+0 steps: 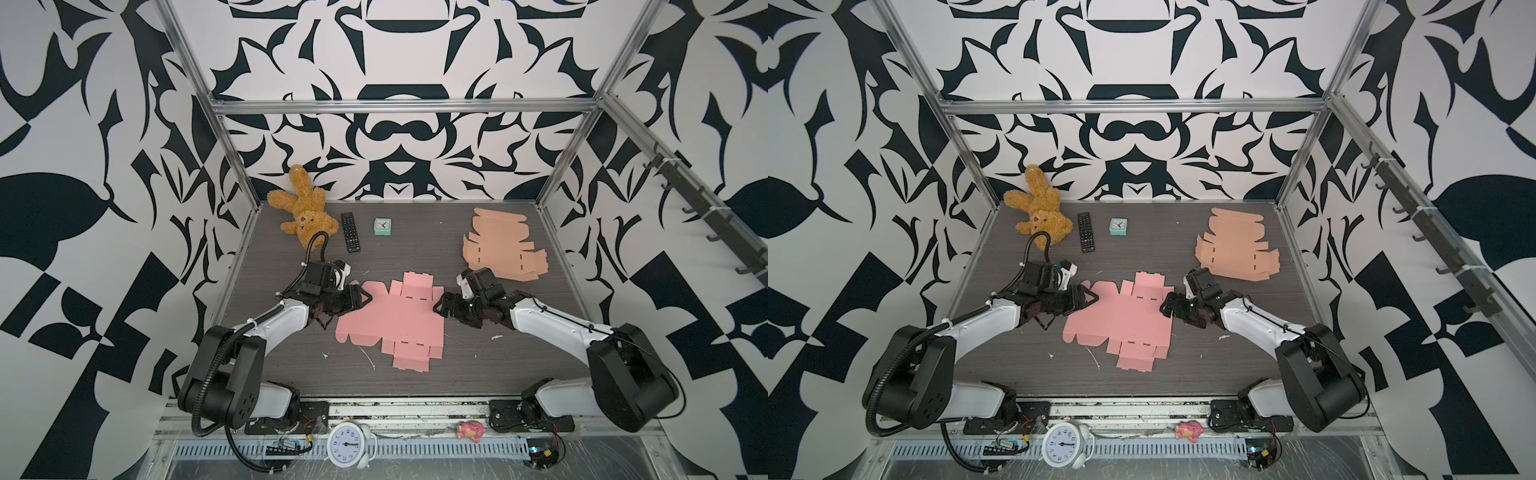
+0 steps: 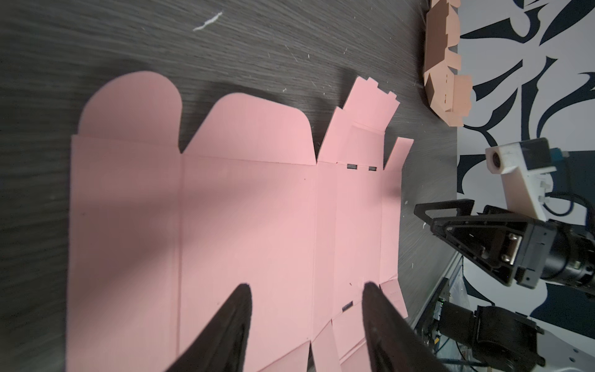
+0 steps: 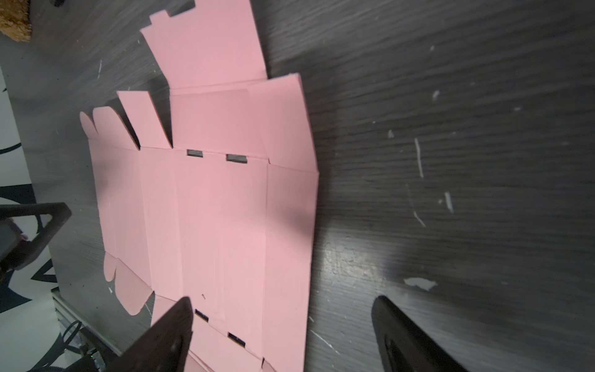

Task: Fold the paper box
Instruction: 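Press both grippers onto opposite edges of the pink blank, centering it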

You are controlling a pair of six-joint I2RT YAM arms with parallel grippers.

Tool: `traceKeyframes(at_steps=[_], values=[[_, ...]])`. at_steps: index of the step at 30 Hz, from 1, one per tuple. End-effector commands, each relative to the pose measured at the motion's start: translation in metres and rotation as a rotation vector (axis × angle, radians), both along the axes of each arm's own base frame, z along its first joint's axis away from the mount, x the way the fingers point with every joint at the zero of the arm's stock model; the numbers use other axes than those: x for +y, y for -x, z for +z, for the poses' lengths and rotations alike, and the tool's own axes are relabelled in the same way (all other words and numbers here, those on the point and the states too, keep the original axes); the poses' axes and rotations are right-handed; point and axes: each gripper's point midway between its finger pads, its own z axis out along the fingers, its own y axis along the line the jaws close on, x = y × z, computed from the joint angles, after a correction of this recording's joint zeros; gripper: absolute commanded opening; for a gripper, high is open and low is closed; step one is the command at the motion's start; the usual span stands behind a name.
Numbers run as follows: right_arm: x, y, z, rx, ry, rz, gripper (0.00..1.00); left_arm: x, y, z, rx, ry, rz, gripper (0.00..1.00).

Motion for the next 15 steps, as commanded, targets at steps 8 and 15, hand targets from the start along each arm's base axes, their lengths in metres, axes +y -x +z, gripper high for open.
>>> traceKeyframes(at_steps=[8,15], values=[[0.018,0.005,0.003,0.029,-0.072,0.018,0.84,-0.007,0.023,-0.003,-0.011,-0.029,-0.066,0.43],[0.018,0.008,-0.011,0.02,-0.049,0.019,0.78,-0.016,0.023,-0.011,-0.009,-0.044,-0.086,0.4]])
